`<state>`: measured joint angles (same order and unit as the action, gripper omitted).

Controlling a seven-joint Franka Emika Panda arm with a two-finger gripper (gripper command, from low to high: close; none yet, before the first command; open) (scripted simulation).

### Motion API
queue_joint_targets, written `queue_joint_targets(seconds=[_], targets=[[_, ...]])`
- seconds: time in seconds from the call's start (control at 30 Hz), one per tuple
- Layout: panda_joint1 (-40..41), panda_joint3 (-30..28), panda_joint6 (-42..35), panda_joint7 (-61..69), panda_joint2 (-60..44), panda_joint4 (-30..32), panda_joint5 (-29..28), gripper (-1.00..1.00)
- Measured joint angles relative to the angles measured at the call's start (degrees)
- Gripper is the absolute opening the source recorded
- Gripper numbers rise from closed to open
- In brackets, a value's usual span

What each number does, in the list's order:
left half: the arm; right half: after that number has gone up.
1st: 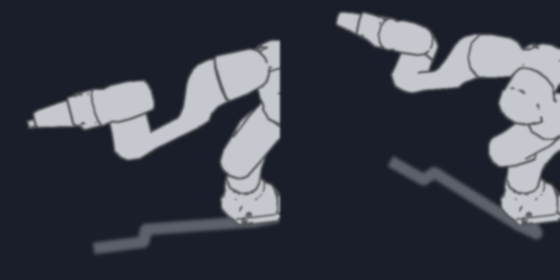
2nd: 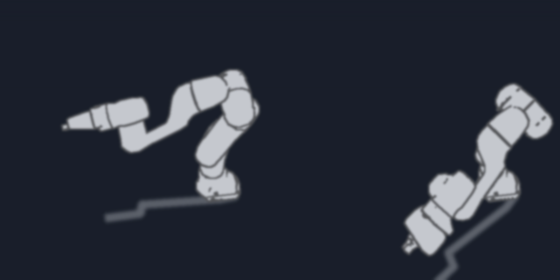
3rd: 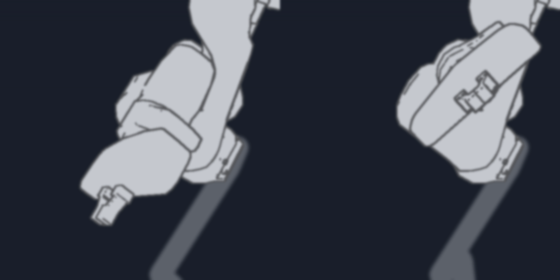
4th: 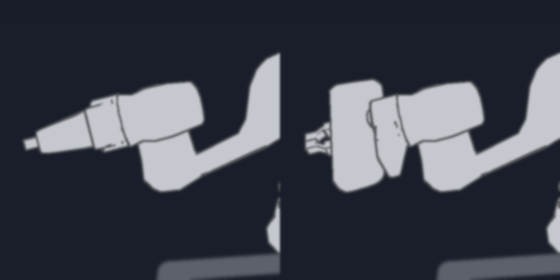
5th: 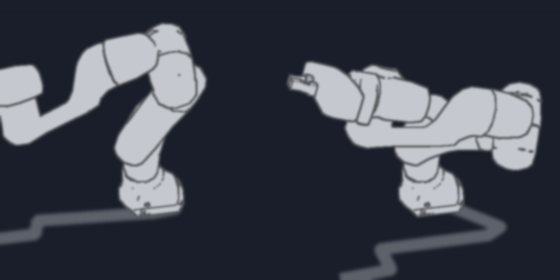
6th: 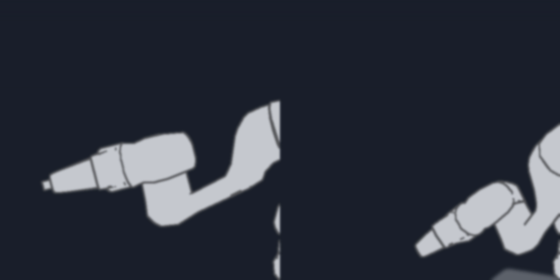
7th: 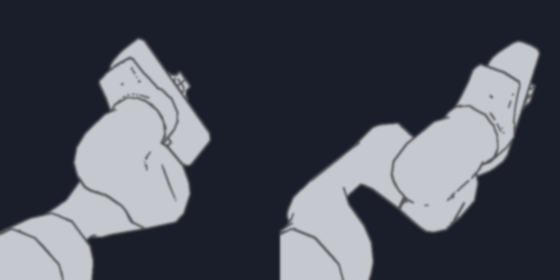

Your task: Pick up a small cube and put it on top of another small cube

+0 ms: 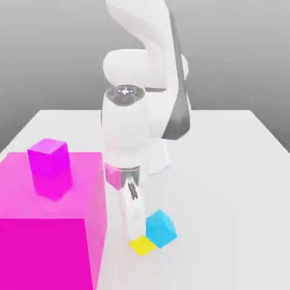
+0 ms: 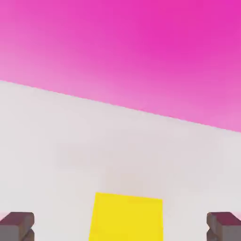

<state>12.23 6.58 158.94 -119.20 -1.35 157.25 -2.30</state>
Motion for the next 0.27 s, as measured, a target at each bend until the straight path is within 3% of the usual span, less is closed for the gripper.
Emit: queue_joint_targets(seconds=[0.27], targets=[[-0.76, 0.17, -5.56, 2.3, 6.12, 0.79, 3.14, 1.0]])
